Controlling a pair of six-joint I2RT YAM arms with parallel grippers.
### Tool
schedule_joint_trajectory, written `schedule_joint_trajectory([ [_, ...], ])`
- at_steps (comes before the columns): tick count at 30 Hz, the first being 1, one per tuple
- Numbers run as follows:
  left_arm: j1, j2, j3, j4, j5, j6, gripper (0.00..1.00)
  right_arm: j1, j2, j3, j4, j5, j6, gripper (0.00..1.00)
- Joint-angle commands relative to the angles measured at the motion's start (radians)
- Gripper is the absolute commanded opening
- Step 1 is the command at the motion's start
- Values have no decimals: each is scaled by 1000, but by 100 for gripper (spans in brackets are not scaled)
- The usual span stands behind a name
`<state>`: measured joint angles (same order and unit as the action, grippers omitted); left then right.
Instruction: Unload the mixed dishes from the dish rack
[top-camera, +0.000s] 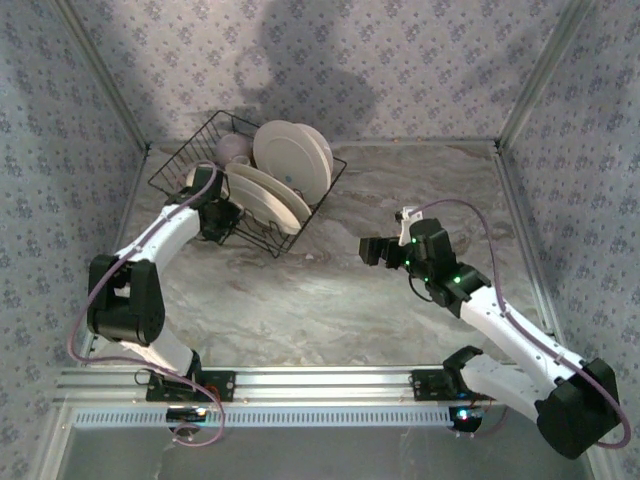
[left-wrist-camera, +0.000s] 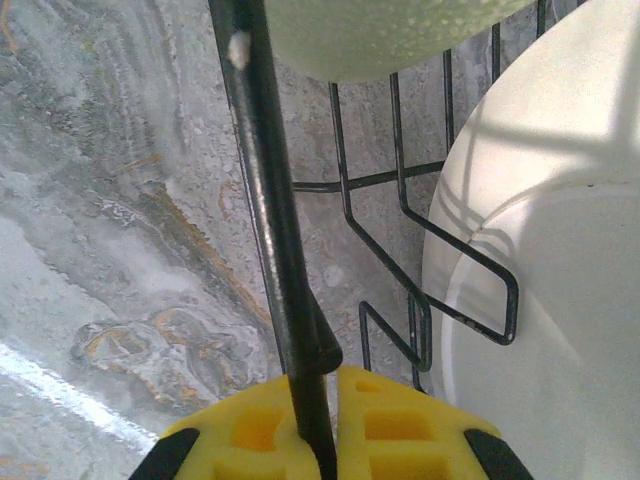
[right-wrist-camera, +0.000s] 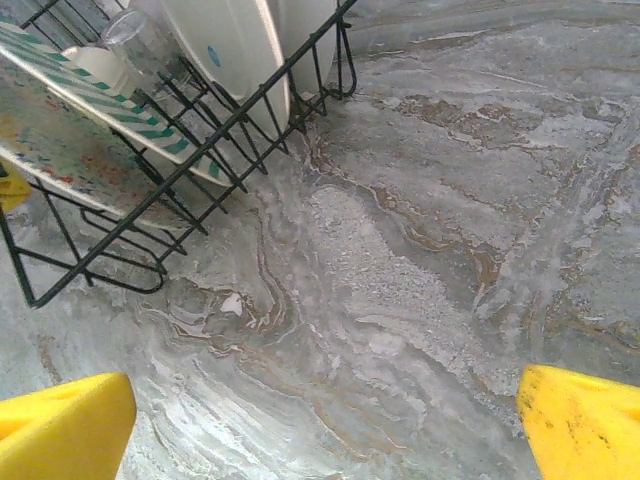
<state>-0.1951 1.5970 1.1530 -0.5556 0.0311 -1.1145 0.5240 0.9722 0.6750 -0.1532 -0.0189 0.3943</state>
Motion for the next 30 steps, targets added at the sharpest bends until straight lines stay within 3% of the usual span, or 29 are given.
schedule_joint_trajectory([
  [1,-10,-18,4,-181,62,252,0,-19,5,46,-4,-11,-26,100],
  [12,-76,23,1,-275,161,521,0,-92,-1,47,-10,-28,-19,100],
  [21,-175,63,32,-289,182,635,0,-173,-53,21,-37,-41,1,100],
  [24,-210,115,84,-305,240,680,0,-211,-73,5,-51,-44,25,100],
  [30,-253,195,202,-325,244,723,0,-272,-138,-40,-61,-42,78,100],
])
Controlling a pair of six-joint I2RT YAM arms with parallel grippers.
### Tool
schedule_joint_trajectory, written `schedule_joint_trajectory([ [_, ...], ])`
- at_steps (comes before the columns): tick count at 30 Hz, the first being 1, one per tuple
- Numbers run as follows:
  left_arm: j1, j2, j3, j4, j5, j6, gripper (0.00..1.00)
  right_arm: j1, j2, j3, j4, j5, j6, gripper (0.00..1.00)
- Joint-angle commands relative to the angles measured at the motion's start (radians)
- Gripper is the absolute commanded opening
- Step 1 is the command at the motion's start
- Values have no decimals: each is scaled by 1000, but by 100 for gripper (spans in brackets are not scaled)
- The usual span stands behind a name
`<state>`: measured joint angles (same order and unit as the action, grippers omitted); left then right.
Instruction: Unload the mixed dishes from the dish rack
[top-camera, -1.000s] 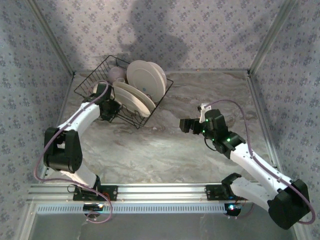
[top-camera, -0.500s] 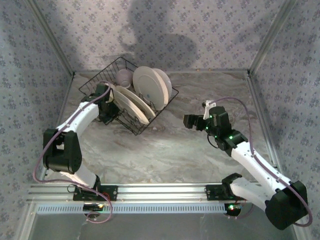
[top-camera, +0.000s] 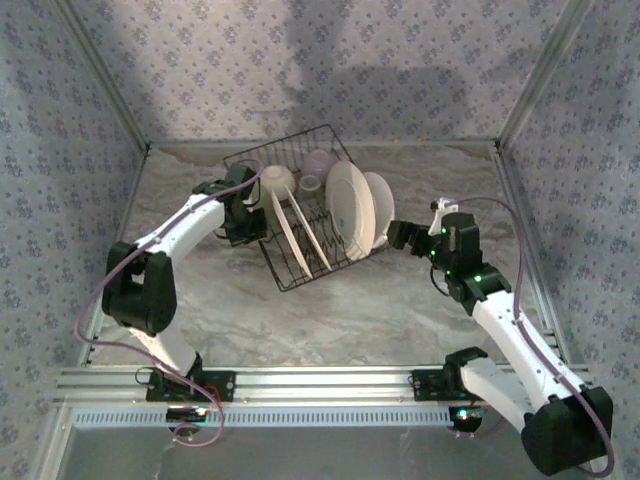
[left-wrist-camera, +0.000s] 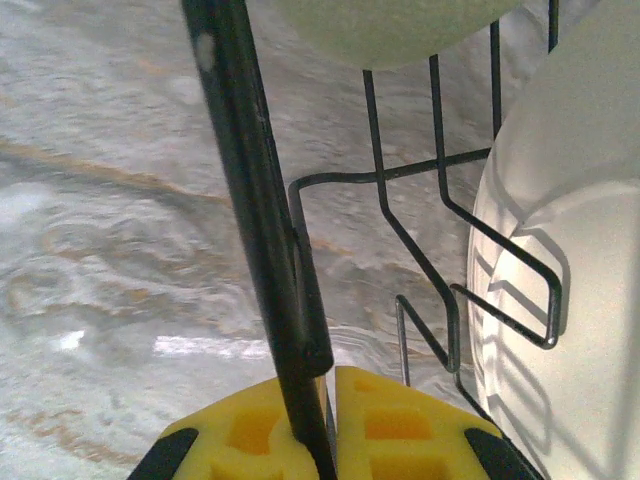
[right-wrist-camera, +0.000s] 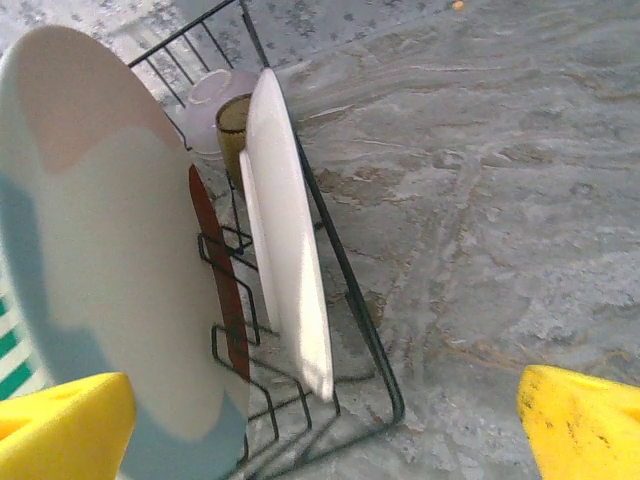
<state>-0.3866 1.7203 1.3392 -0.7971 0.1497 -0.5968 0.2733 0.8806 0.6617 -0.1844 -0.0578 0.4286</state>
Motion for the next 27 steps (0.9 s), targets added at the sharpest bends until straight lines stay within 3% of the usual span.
schedule_joint_trajectory([
  [1,-61,80,32,-86,124,210,0,-25,-62,-33,-35,8,48,100],
  [8,-52,159,168,-103,100,211,0,-36,-131,-45,-79,68,56,100],
  [17,28,199,222,-48,55,77,0,-37,-157,-26,-96,80,57,100],
  [27,121,255,346,-145,88,158,0,-1,-170,-1,-108,83,58,100],
])
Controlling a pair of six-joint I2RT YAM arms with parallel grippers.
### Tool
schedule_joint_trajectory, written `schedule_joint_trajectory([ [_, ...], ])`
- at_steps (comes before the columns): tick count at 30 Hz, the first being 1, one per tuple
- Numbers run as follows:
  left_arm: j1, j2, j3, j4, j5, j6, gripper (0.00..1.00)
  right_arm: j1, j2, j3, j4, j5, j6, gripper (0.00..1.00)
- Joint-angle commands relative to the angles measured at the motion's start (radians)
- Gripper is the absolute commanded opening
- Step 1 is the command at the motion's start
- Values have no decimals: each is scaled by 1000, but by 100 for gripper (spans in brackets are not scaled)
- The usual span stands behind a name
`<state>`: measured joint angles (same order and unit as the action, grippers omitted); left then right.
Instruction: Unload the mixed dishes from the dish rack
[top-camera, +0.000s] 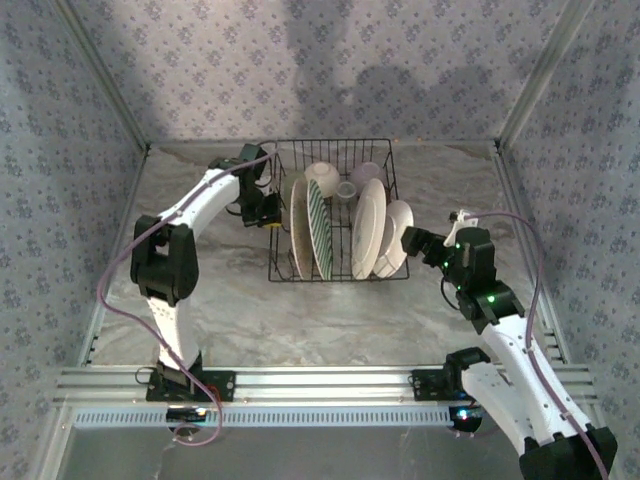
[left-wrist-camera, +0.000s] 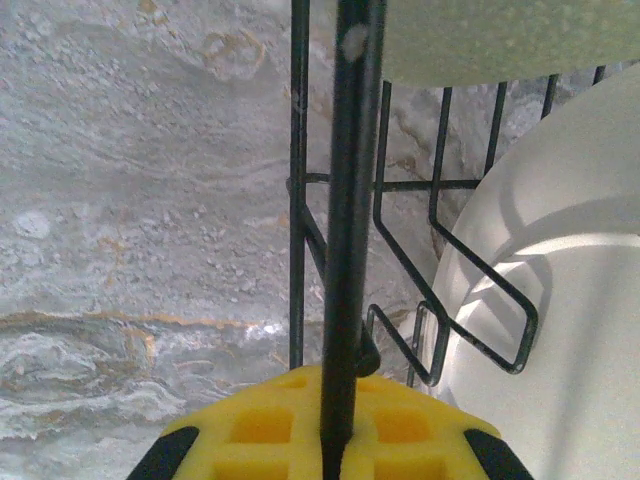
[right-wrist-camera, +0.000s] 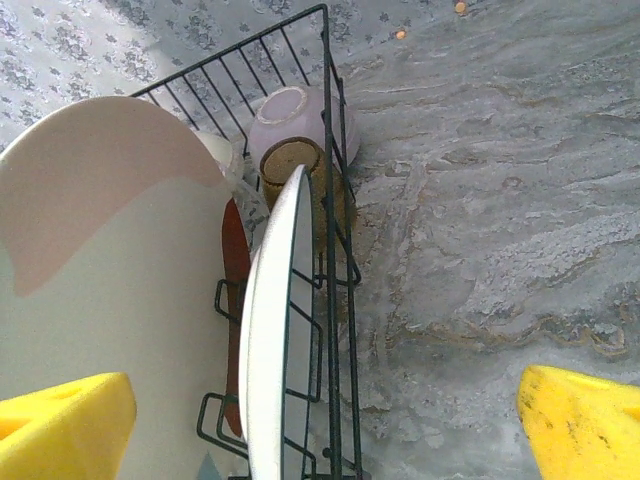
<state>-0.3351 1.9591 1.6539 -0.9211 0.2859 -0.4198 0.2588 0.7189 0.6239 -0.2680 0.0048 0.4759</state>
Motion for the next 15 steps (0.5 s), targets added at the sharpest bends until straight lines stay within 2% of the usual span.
schedule_joint_trajectory([
  [1,83,12,30,-18,-49,-22,0,17,-9,40,-26,21,12,100],
  [9,167,-7,-19,23,-5,-34,0,83,9,62,-6,31,9,100],
  [15,172,1,-8,16,2,-23,0,214,-9,80,11,-42,-29,100],
])
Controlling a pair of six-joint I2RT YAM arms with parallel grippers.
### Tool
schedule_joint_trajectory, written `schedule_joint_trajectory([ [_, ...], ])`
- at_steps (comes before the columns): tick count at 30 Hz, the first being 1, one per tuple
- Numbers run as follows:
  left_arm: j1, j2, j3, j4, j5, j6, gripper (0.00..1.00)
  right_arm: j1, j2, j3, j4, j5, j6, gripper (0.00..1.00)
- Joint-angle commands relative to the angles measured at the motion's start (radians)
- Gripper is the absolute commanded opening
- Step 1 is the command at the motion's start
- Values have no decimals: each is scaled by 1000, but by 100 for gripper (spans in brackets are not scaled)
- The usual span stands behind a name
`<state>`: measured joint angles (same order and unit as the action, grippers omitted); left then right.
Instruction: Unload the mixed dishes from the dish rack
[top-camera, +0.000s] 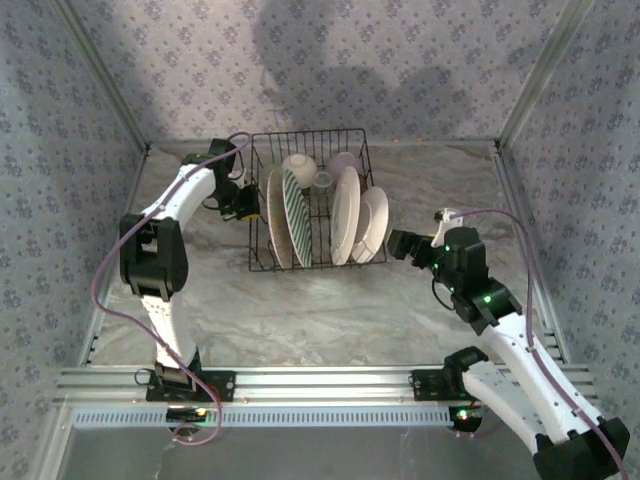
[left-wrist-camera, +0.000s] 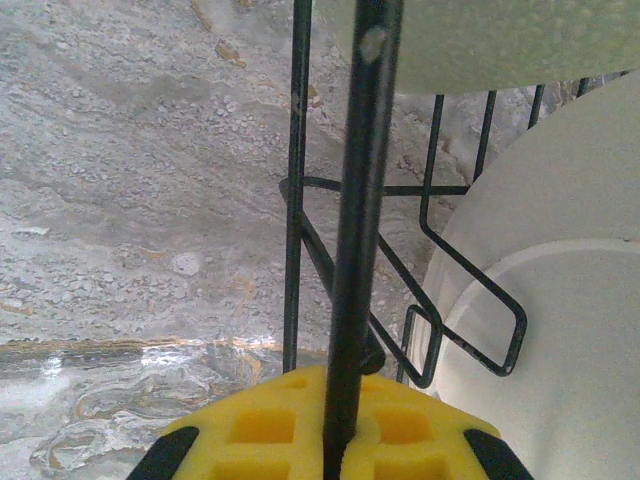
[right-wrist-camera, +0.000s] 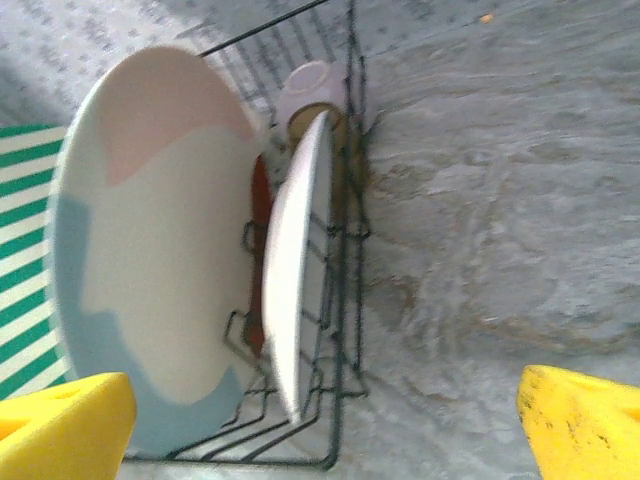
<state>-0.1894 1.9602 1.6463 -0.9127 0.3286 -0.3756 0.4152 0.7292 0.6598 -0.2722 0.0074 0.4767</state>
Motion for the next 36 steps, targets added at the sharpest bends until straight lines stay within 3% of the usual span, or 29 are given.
schedule_joint_trajectory([
  [1,27,-4,-3,9,-43,-68,0,81,-30,46,15,-71,-42,100],
  [6,26,-31,-13,10,-53,-71,2,154,-101,37,2,-237,-72,100],
  [11,27,-69,-28,6,-84,-77,20,160,-170,18,-19,-301,-39,100],
  [20,27,-218,-36,-20,-183,-86,66,141,-241,11,-82,-238,-7,100],
  [24,7,-357,-70,-55,-292,-94,75,97,-242,9,-76,-249,40,100],
  [27,-64,-489,-105,-81,-393,-98,77,51,-259,13,-90,-236,70,100],
  [30,-177,-582,-112,-119,-487,-114,77,9,-265,15,-62,-319,55,100],
  [36,-416,-637,-121,-159,-652,-183,75,-2,-257,39,-68,-333,37,100],
])
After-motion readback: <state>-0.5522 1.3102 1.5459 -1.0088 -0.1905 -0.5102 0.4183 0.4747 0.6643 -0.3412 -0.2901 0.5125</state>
